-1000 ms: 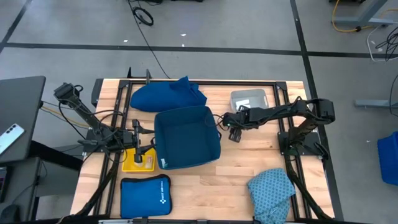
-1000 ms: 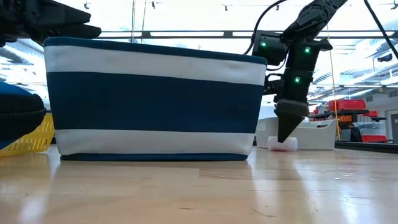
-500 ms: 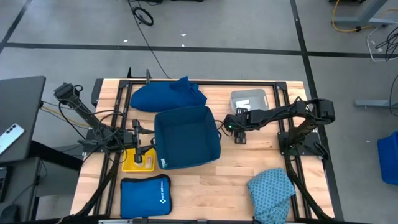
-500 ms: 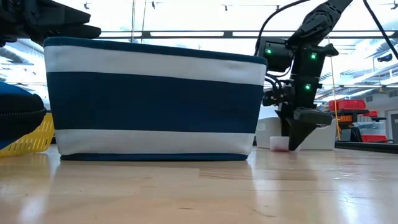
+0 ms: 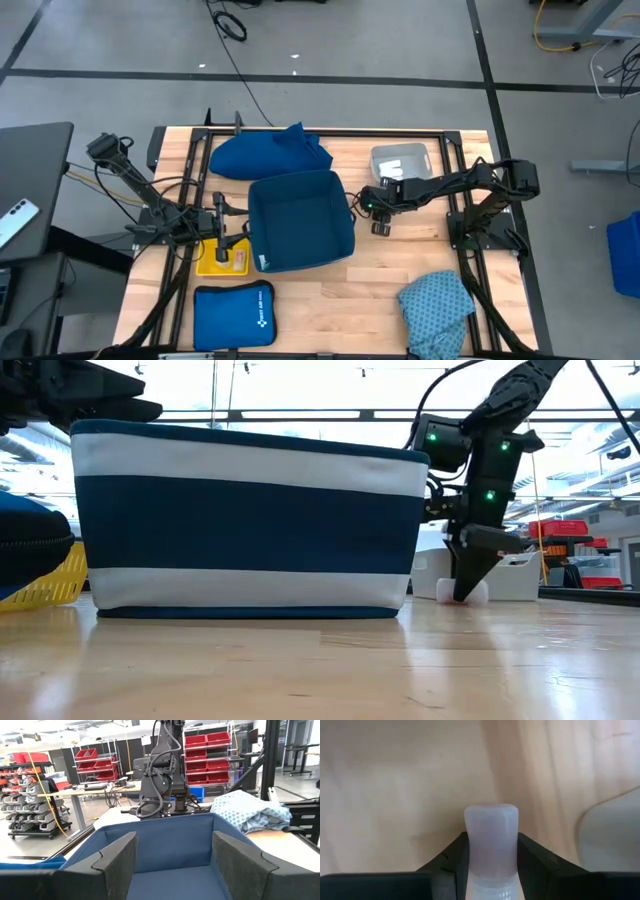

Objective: Pick & place medical supplies in basket/bin
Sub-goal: Put the white medicine bottle into the yellow bin

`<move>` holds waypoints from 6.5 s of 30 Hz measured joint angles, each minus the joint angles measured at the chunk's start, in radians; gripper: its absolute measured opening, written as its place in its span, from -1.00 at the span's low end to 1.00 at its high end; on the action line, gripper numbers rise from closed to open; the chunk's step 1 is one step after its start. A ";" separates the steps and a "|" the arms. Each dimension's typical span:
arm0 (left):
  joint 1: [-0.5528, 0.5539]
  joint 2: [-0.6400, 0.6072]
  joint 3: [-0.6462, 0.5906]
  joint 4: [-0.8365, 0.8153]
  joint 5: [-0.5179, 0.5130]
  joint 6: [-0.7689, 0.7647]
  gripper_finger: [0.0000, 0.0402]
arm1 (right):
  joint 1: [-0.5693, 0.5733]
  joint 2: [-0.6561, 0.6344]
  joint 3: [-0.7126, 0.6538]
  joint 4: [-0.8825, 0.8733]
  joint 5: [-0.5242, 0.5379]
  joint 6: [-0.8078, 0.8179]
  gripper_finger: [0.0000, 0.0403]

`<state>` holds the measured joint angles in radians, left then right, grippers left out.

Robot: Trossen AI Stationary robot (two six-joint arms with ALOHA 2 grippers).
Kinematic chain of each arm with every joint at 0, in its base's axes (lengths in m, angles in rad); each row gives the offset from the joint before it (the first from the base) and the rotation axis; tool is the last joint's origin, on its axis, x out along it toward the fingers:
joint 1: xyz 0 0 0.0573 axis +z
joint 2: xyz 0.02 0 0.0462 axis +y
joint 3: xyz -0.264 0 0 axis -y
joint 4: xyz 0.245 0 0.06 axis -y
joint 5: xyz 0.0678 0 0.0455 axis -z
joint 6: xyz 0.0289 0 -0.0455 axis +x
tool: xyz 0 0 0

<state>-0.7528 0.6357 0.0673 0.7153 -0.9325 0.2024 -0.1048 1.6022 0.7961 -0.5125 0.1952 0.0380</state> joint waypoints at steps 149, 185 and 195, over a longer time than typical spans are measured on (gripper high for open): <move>0.713 0.669 0.305 0.564 0.867 0.043 -0.29 | 0.154 0.001 0.403 0.270 0.045 -0.286 0.15; 0.023 0.047 0.209 -0.757 0.109 -0.518 -0.29 | 0.250 -0.102 0.401 -0.143 0.045 -0.042 0.15; -0.090 -0.009 0.363 -0.881 0.040 -0.392 -0.29 | 0.246 -0.102 0.401 -0.151 0.045 -0.026 0.15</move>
<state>-0.8430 0.6263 0.4301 -0.1656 -0.8922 -0.1900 0.1410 1.5005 1.1973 -0.6639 0.2401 0.0115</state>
